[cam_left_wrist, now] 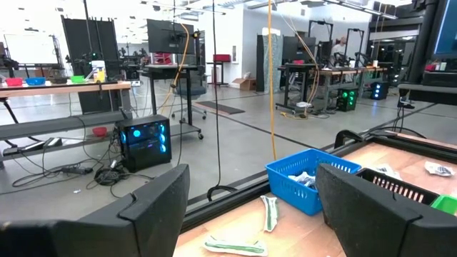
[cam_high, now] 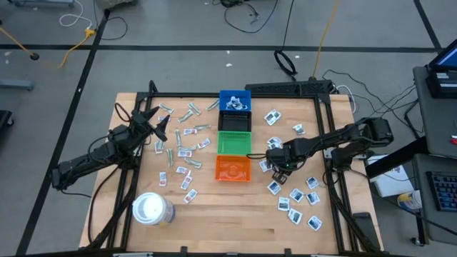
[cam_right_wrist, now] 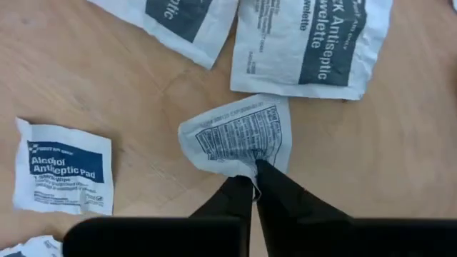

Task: Pick & Place First Aid Supplies
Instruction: Put the blue alcohol pad into the blue bin

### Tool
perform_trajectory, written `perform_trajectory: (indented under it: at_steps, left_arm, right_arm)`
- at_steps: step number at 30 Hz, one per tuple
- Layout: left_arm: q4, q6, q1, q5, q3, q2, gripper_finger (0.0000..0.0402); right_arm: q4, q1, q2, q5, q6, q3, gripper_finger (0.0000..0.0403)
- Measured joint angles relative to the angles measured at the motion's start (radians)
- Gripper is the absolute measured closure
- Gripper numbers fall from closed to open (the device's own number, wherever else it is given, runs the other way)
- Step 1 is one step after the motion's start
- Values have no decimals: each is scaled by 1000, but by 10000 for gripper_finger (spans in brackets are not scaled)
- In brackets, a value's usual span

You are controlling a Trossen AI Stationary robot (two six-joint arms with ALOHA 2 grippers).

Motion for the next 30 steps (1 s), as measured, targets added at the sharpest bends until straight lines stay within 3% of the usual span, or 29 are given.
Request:
perform_trajectory:
  at_steps: [11,23,30]
  left_arm:
    - [0,0,0,0,0,0,96]
    - [0,0,0,0,0,0,96]
    - [0,0,0,0,0,0,96]
  right_arm:
    - [-116,-6,-151,-192,-23,42,402]
    - [-230,-74,-298,-184,54,45,402]
    - [-242,-173,-283,-177,63,57,402]
